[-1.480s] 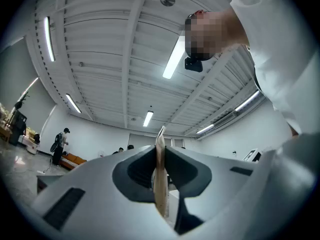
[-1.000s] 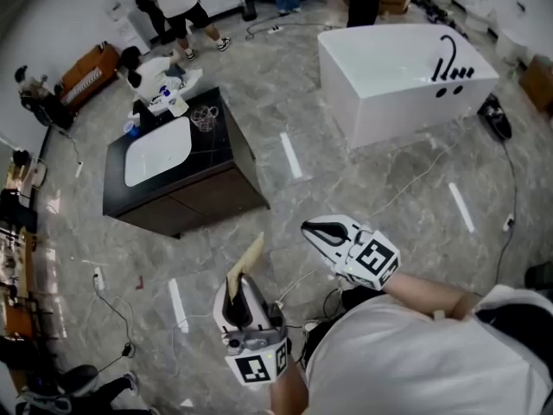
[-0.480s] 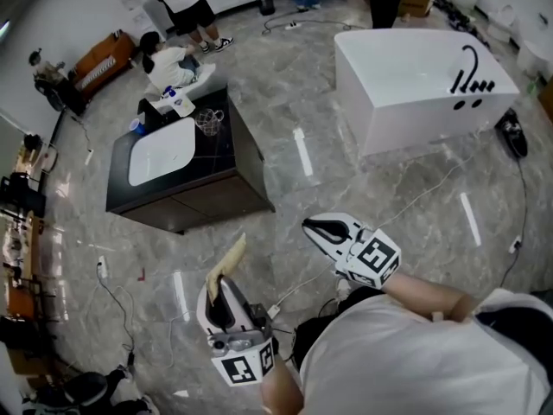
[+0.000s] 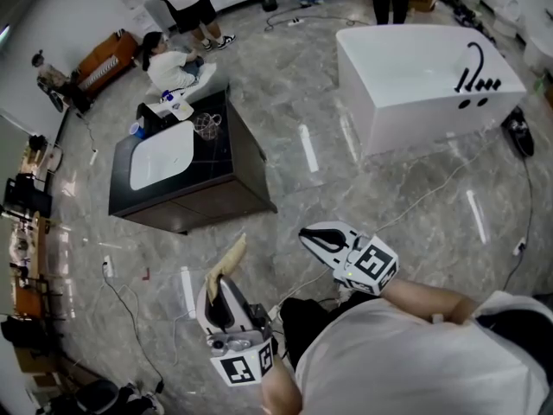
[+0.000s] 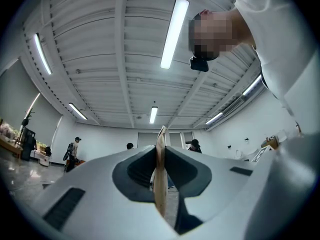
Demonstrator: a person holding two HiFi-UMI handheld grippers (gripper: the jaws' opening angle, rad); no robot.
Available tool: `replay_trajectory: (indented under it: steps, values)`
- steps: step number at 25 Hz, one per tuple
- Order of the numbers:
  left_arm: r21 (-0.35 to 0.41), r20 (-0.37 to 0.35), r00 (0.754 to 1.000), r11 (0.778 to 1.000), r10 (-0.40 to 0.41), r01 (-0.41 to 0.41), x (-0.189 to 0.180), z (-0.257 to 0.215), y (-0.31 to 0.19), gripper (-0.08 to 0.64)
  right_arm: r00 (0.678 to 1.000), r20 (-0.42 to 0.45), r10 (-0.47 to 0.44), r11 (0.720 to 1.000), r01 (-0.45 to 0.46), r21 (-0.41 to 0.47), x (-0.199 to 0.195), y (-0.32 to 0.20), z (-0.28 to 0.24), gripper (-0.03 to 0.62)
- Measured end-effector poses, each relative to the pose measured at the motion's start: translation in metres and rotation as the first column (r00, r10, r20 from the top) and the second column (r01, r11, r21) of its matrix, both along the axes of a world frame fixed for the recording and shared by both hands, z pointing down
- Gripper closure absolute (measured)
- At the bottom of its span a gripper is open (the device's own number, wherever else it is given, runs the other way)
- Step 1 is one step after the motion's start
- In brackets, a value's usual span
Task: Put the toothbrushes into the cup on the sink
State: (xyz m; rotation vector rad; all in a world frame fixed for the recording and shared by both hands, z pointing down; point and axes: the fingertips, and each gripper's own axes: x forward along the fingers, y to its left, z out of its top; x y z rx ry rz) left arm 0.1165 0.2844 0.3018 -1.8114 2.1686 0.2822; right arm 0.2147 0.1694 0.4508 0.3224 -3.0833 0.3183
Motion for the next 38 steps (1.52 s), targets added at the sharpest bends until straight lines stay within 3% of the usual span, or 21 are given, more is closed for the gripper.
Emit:
replay_trajectory:
  steps: [7,15,29,38]
  values:
    - [0.020,-0.005,1.000,1.000,0.009,-0.009,-0.003,0.000,-0.009,0.505,1.000,-0.012,0.011,1.000,-0.011,0.010,0.006,-0.004,0.002,0.548]
    - [0.036,-0.001,0.999,0.999,0.036,-0.036,-0.024,0.008,-0.032,0.505,0.999,-0.003,0.055,0.997,-0.054,0.046,-0.015,-0.036,0.002,0.548]
    - [0.066,-0.041,0.997,0.996,0.064,-0.061,-0.158,0.018,-0.125,0.505,0.995,-0.070,0.071,0.996,-0.067,0.056,-0.142,-0.127,0.008,0.549]
    - [0.019,-0.087,0.994,0.997,0.073,-0.071,-0.224,0.030,-0.171,0.505,0.991,-0.111,0.077,0.997,-0.076,0.017,-0.198,-0.166,0.018,0.548]
